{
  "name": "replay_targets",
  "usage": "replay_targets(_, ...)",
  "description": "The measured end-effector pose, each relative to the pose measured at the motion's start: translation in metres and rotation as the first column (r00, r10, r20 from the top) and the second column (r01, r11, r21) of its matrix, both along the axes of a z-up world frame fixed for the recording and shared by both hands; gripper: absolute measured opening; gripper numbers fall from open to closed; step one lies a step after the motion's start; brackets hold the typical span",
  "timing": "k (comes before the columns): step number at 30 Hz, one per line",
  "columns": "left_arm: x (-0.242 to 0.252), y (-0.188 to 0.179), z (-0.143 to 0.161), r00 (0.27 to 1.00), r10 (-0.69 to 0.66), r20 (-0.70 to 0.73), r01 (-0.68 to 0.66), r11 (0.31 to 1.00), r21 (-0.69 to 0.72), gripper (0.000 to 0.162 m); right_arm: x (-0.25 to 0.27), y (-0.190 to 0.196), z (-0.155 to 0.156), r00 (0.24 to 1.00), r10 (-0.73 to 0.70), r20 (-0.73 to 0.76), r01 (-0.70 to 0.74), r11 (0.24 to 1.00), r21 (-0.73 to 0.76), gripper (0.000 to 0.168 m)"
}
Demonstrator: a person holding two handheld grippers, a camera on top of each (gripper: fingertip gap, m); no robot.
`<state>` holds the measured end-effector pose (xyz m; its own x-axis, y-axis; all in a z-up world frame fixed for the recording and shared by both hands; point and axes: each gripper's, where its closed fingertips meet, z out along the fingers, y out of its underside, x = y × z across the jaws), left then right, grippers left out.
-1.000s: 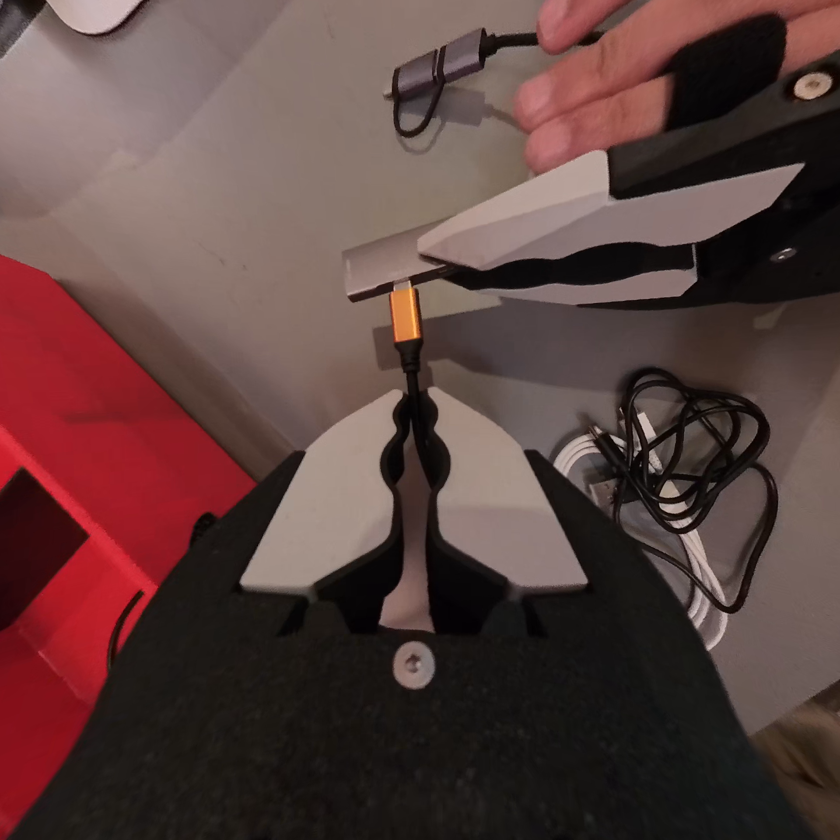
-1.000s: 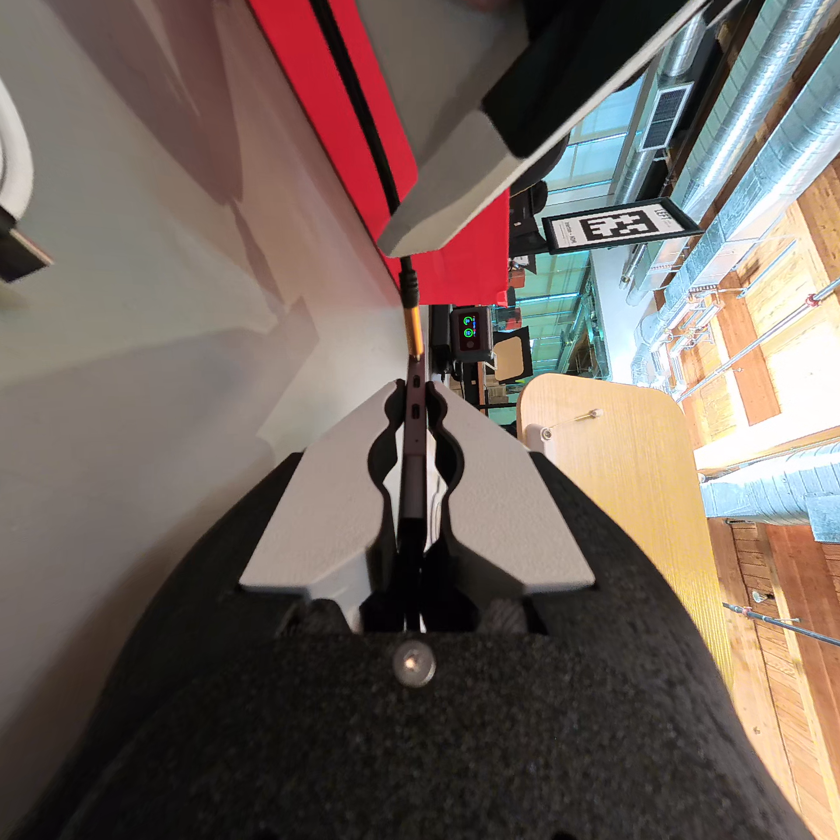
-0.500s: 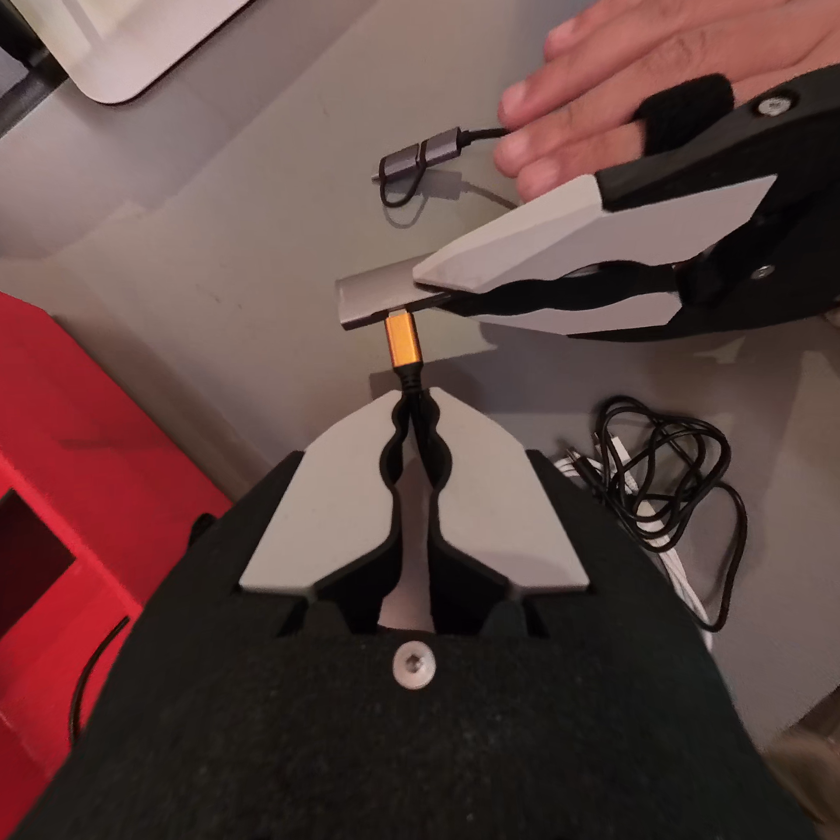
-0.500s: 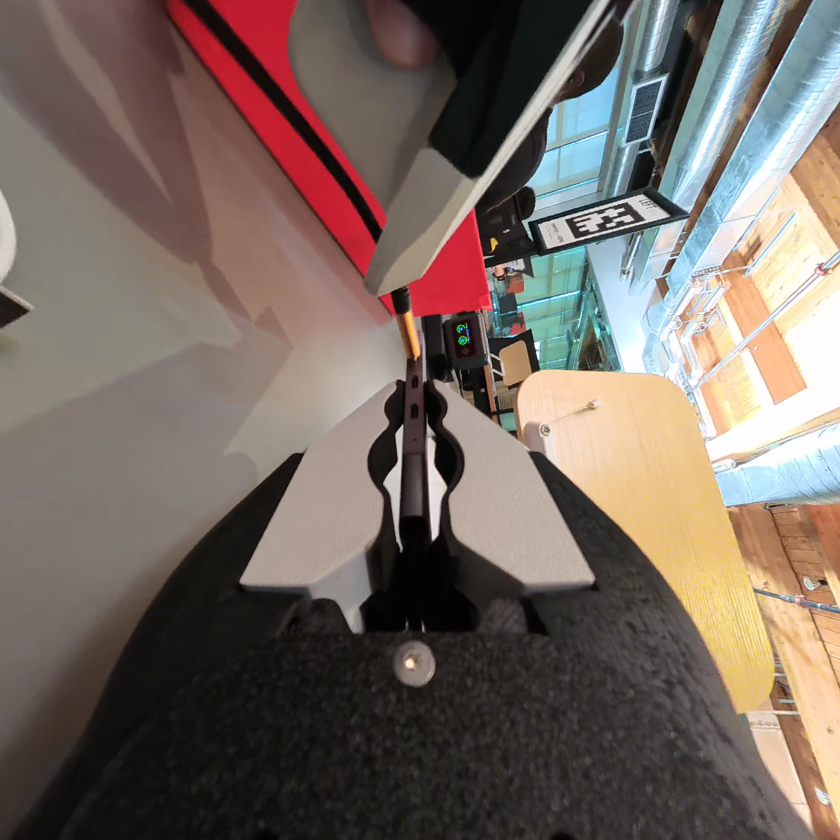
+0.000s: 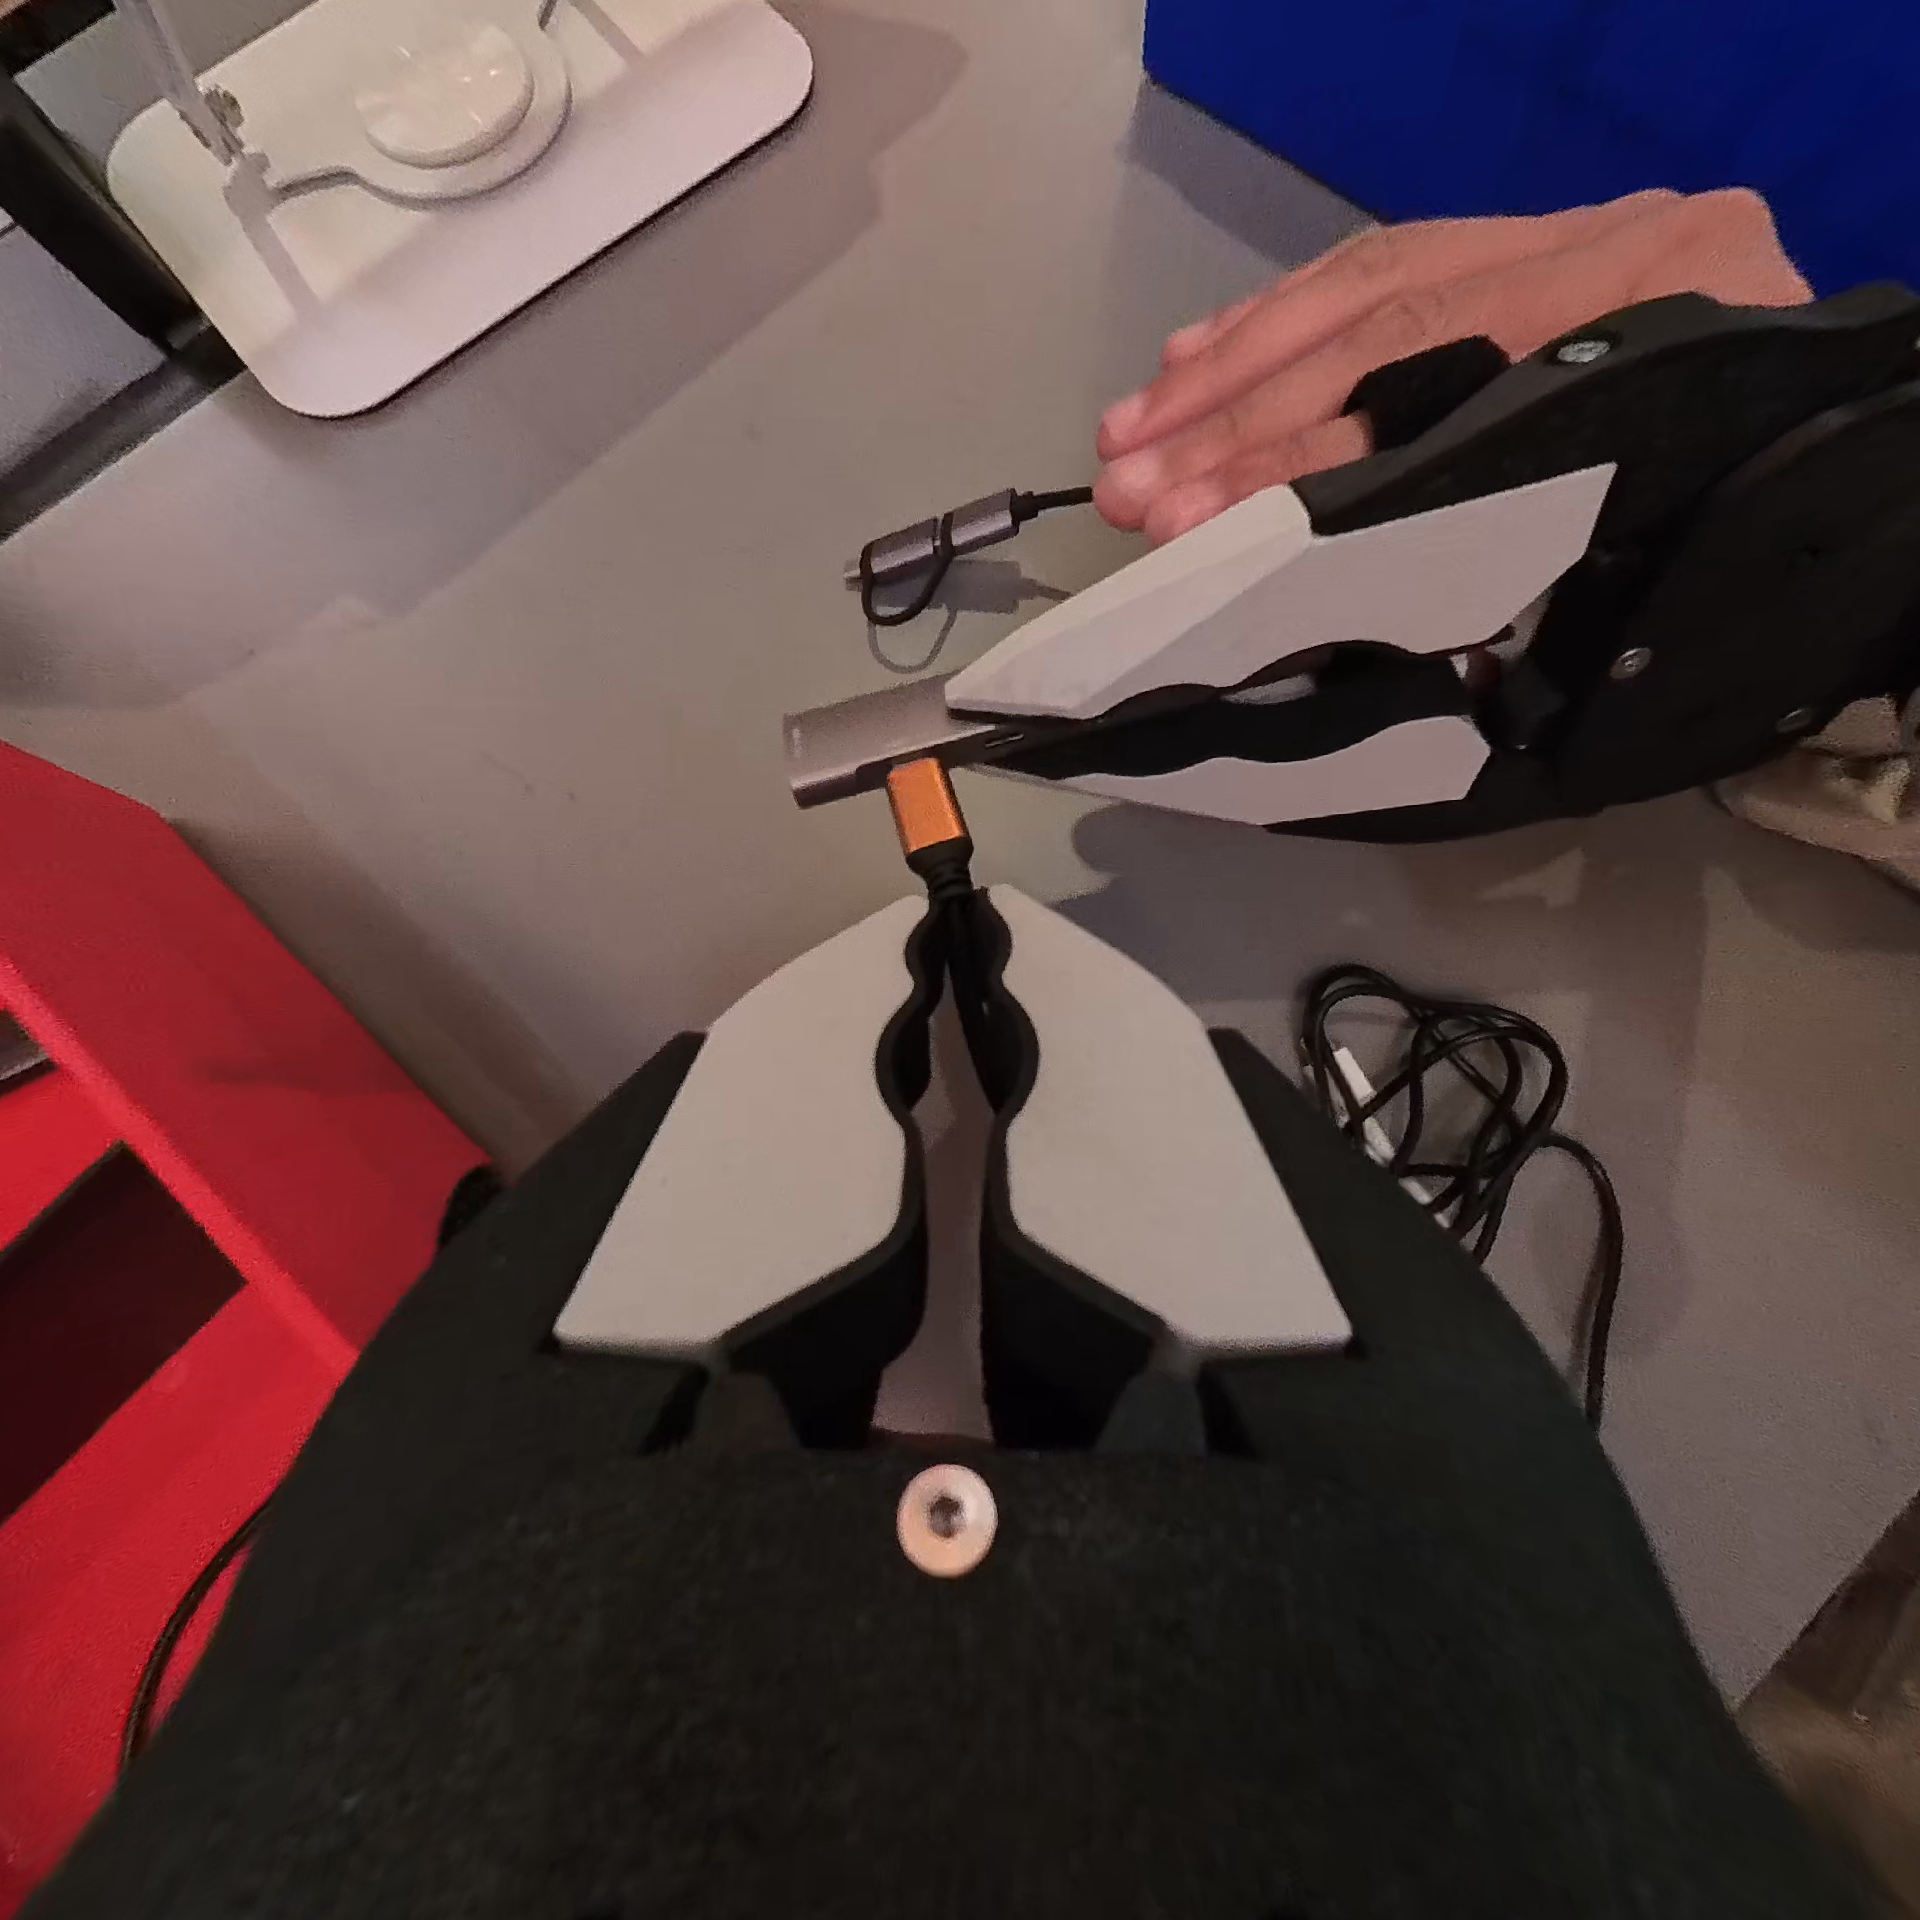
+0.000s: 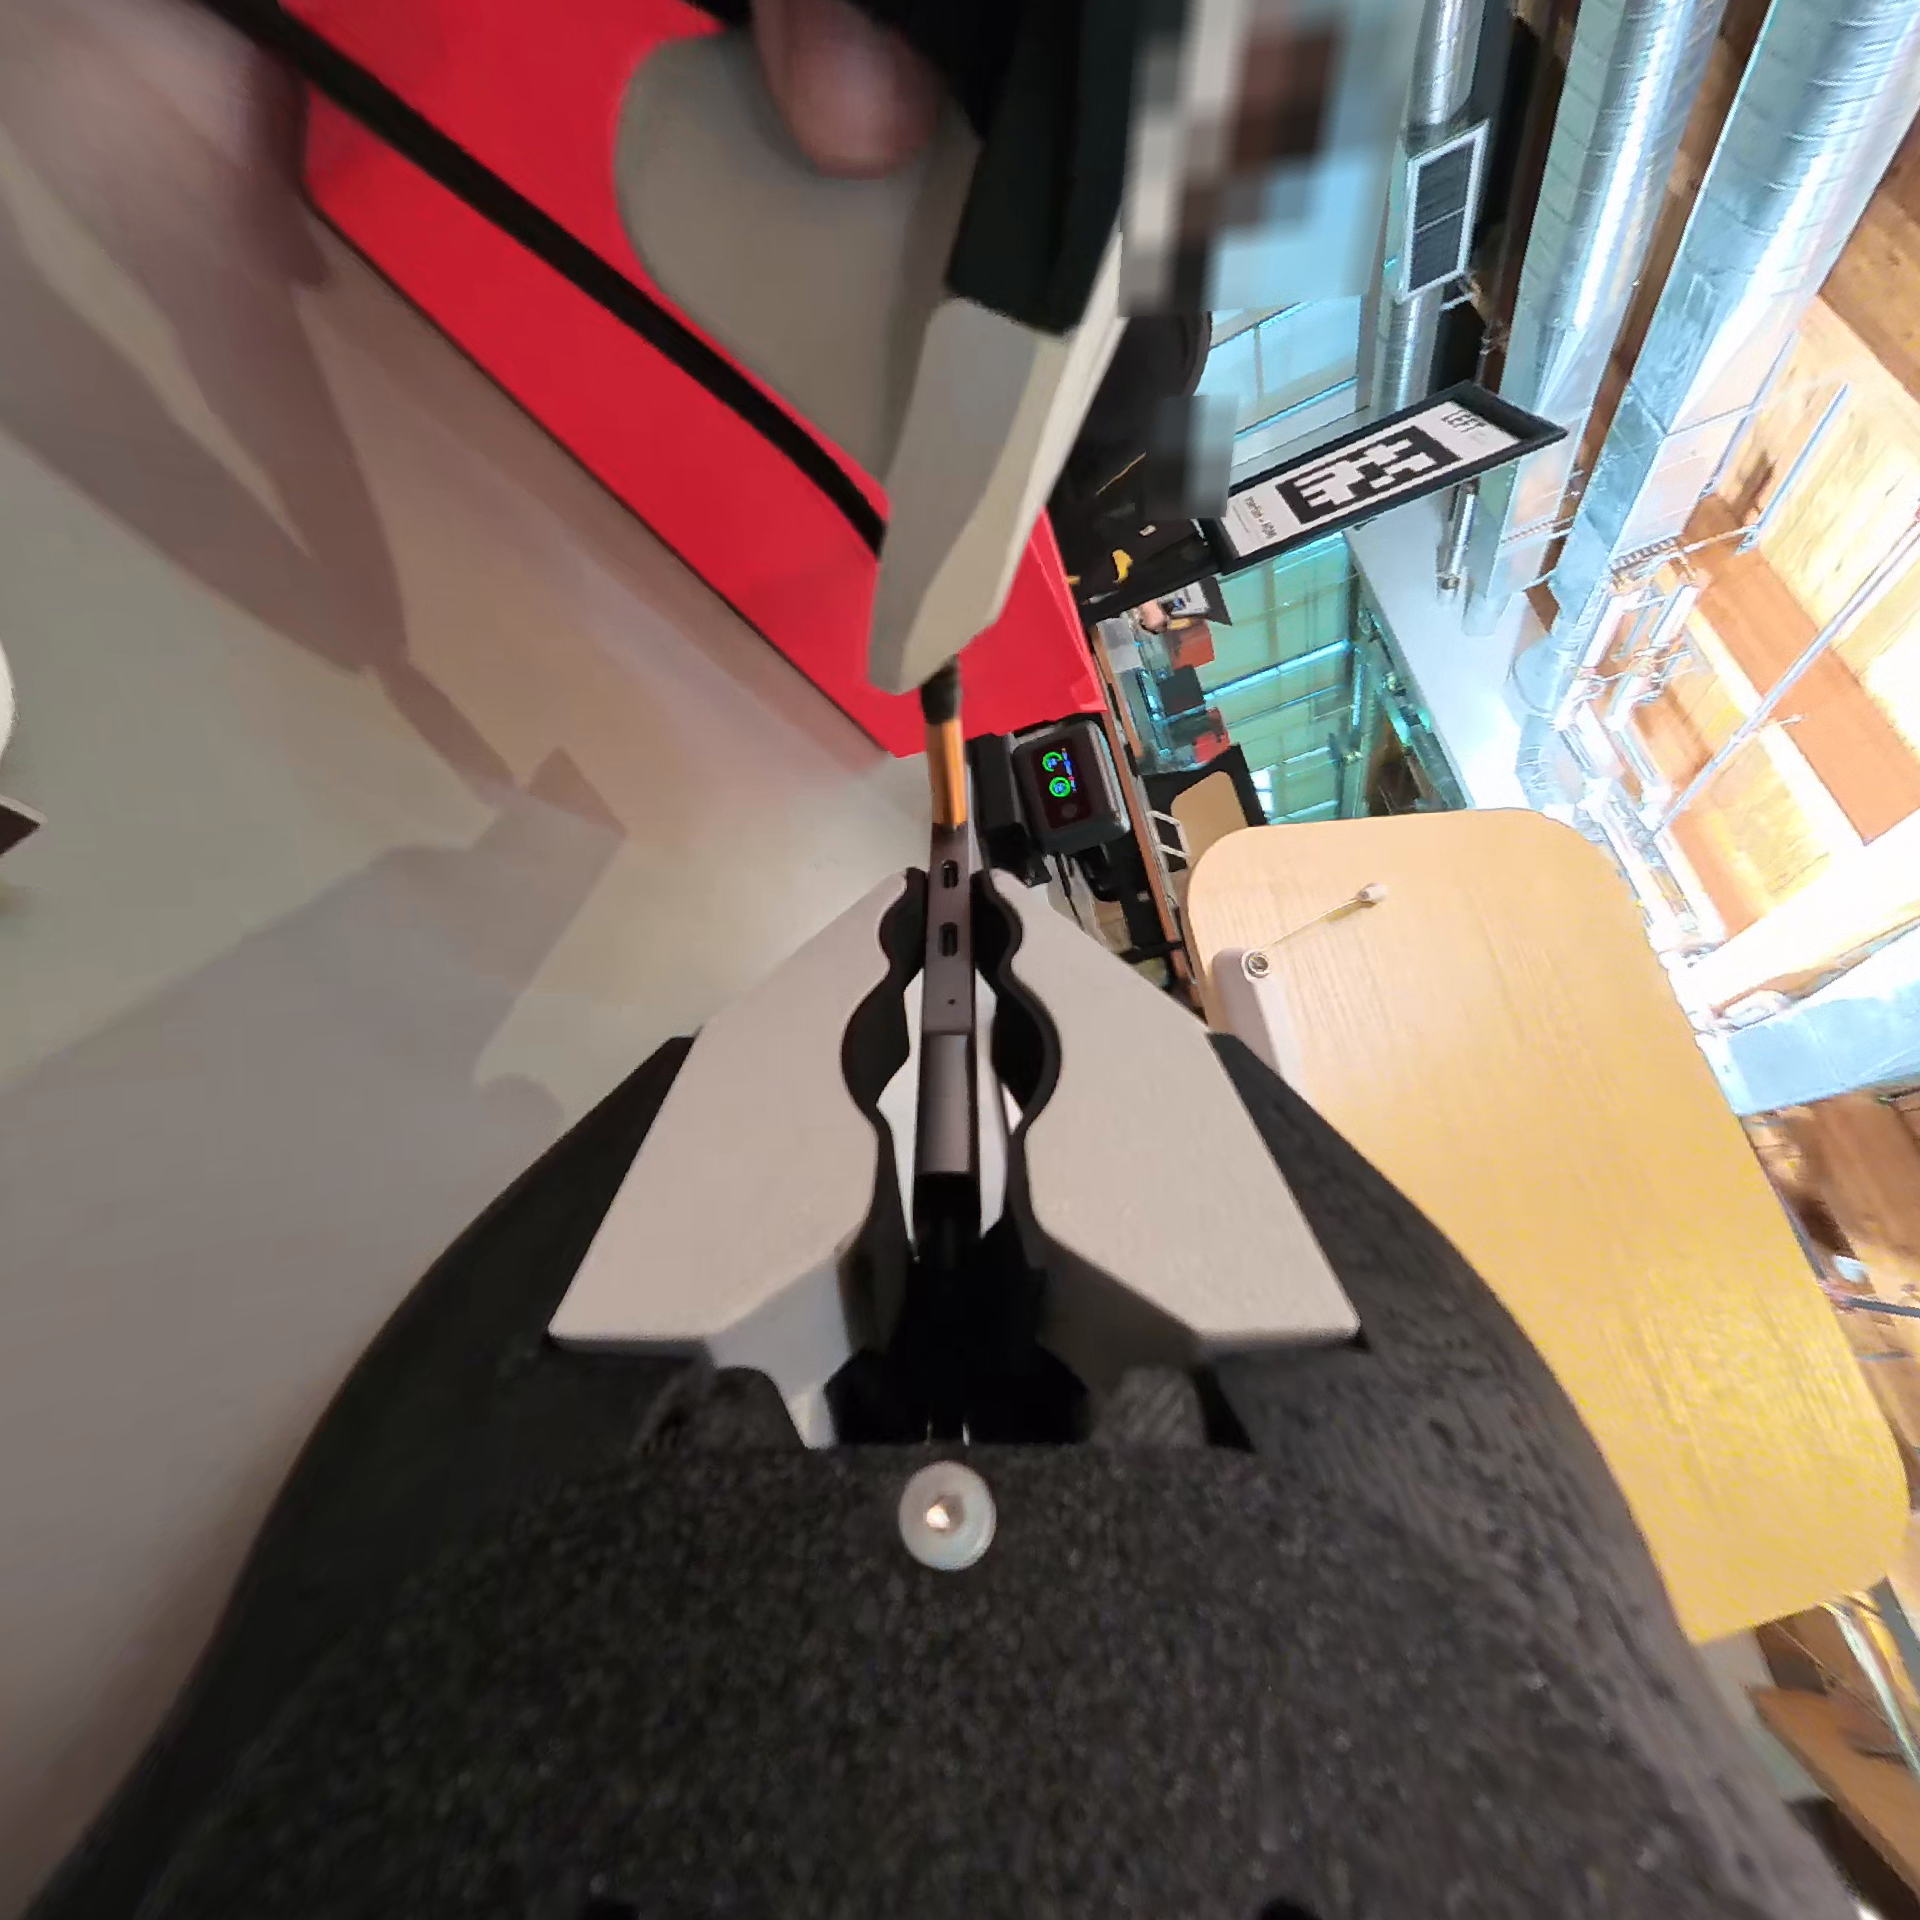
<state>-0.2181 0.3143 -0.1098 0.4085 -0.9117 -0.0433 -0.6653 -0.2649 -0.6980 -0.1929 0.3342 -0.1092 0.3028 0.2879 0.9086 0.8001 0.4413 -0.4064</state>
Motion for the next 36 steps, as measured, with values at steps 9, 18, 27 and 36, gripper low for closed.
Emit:
replay_targets(9,0.003,0.002,0.005,0.999,0.008,0.043,-0.008,1.0,0.015,0.004,0.0,0.0,-0.001,0.999,-0.011,-0.04,0.01,0.999,-0.041,0.007)
replay_targets(18,0.007,0.008,0.013,0.996,0.027,0.084,-0.039,0.989,0.143,0.004,0.008,0.003,0.018,0.995,-0.044,-0.094,0.048,0.998,0.038,0.007)
replay_targets(27,0.007,-0.005,0.021,0.997,-0.009,0.072,0.001,0.995,0.104,0.004,0.005,-0.003,0.022,0.998,-0.021,-0.064,0.028,0.994,0.109,0.007)
replay_targets(36,0.011,-0.005,0.028,0.996,-0.024,0.088,0.01,0.989,0.147,0.004,0.007,-0.006,0.026,0.998,-0.019,-0.058,0.026,0.992,0.122,0.007)
